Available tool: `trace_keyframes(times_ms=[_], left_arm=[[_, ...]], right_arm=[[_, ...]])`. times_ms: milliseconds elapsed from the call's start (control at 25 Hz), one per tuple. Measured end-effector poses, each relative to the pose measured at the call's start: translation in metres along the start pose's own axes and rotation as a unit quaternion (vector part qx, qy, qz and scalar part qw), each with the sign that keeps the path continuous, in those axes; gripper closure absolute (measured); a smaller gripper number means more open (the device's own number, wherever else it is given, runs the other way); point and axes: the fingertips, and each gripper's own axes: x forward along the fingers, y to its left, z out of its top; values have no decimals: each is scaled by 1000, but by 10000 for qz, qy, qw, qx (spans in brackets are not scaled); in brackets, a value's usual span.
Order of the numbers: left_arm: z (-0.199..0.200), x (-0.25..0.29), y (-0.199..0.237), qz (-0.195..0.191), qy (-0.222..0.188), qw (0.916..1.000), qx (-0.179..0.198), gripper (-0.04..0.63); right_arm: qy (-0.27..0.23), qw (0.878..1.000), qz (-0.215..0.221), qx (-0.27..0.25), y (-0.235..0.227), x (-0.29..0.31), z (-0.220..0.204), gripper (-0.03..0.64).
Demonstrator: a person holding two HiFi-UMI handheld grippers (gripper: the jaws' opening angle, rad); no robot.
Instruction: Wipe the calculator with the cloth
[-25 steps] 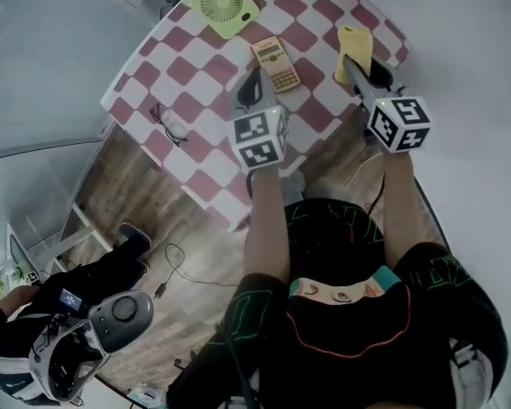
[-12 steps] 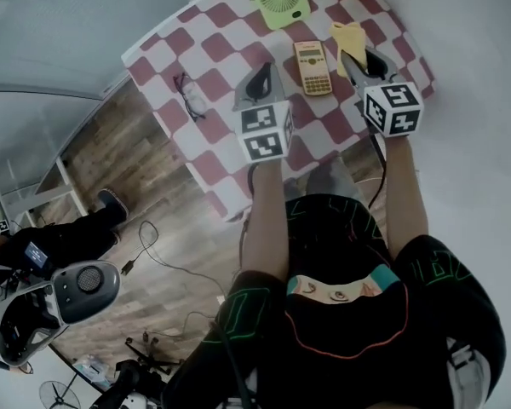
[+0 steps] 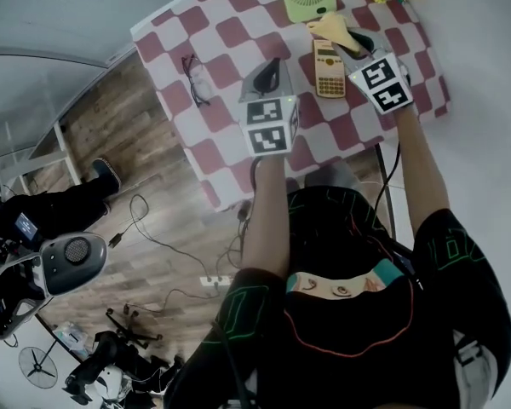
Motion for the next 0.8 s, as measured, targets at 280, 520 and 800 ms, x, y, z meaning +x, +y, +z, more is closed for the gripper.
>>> trace_keyframes(times_ms=[280, 520, 800], left_arm=[[-13, 18, 3, 203, 197, 9995, -152, 584], [-22, 22, 11, 363, 310, 9983, -335, 584], [-26, 21, 13, 321, 330, 9983, -347, 584]], right_arm=[[583, 9835, 823, -1501, 11, 44, -21, 495], [862, 9606, 1253, -2324, 20, 61, -36, 495], [987, 9467, 1400, -2728, 41, 50, -42, 498]])
